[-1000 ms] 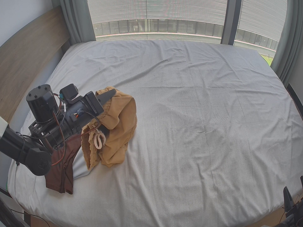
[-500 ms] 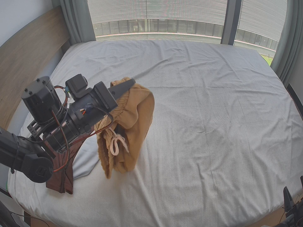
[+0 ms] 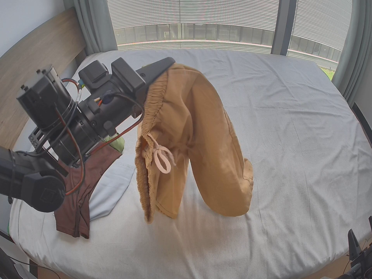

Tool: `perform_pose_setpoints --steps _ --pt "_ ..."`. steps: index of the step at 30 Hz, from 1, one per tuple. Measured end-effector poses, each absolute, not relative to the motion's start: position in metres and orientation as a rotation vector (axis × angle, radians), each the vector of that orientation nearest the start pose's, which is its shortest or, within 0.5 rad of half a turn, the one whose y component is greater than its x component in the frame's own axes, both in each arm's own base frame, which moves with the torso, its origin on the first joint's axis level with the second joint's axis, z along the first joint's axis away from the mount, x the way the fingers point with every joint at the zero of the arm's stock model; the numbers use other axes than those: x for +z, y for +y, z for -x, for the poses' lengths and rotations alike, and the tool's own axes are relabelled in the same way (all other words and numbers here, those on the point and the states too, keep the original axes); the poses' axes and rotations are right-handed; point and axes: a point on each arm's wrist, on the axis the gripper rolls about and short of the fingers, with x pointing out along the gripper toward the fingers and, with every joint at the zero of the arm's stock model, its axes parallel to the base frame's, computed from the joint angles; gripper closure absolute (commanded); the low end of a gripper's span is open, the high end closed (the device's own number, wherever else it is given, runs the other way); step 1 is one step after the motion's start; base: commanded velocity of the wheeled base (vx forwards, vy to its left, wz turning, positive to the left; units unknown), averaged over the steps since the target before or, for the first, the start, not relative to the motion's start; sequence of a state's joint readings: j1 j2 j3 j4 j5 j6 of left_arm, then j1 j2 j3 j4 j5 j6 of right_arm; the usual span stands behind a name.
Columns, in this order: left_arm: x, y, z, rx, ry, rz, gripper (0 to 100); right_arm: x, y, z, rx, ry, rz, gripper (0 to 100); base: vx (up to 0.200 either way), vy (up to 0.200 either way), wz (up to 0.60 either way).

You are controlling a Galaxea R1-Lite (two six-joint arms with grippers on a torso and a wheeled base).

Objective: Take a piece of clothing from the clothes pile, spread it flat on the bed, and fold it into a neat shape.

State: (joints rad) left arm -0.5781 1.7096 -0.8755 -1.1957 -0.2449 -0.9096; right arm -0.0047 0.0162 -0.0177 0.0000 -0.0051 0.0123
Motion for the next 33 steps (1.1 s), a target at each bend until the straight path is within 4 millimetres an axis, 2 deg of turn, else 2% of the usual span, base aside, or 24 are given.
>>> perform_pose_setpoints --steps 5,24,33 --pt "0.265 -0.178 -0.256 -0.965 0.031 0.973 100 0.081 0.000 0.023 -0.009 -0.002 -0.012 0 0.000 0.000 0.00" --pt "0.285 -0.209 -0.234 -1.111 0.027 1.000 100 0.081 0.000 0.023 -0.010 -0.002 -0.012 0 0.000 0.000 0.00" --pt "0.304 -0.217 -0.227 -1.184 0.035 1.109 100 0.081 0.000 0.023 -0.010 -0.002 -0.012 0 0.000 0.000 0.00"
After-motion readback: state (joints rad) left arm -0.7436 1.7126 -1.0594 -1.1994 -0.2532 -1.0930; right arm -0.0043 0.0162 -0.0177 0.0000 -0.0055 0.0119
